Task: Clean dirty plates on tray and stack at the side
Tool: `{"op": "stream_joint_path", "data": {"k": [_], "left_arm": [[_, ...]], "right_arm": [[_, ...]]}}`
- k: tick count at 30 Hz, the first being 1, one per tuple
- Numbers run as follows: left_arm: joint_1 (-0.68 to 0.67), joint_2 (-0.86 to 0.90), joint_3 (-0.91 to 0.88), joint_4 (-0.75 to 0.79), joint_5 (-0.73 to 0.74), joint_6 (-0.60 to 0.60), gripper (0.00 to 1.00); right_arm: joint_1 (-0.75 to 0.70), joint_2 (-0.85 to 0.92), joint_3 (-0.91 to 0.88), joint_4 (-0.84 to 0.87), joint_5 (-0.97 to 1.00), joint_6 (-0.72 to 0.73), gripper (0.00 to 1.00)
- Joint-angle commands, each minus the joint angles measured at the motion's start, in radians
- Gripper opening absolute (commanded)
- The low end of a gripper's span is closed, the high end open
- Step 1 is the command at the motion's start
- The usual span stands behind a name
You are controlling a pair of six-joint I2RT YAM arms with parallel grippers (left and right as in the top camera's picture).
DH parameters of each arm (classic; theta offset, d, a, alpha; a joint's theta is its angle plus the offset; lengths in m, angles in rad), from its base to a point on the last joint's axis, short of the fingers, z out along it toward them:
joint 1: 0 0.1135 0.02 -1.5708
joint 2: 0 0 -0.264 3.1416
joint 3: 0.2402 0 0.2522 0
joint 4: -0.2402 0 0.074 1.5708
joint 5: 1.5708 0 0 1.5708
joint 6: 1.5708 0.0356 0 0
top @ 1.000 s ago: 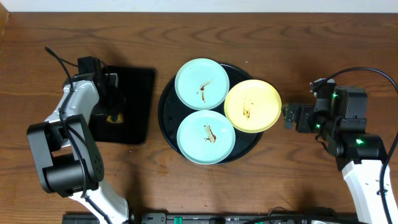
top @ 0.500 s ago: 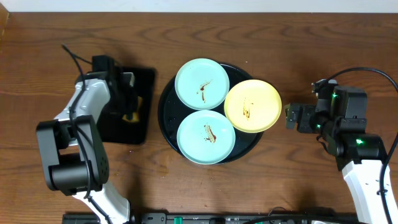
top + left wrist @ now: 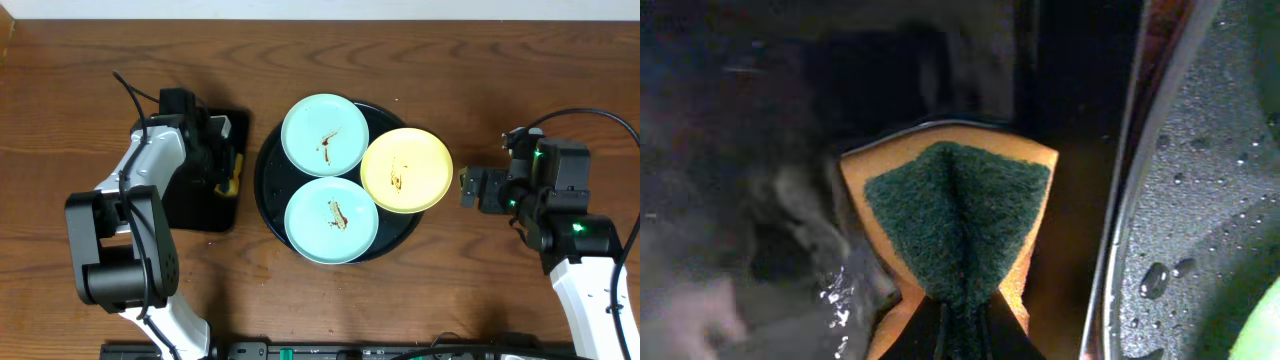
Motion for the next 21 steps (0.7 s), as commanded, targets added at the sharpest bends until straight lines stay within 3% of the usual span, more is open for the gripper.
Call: {"op": "stream_joint_path", "data": {"k": [1, 21], "left_arm": [[-0.027, -0.021, -0.003, -0.001, 0.051, -0.015, 0.07], [-0.169, -0.021, -0.003, 0.025, 0.050, -0.023, 0.07]], "right_arm": [[-0.002, -0.001, 0.021, -0.002, 0.006, 0.007, 0.99], [-0.002, -0.001, 0.021, -0.006, 0.006, 0.007, 0.99]]}}
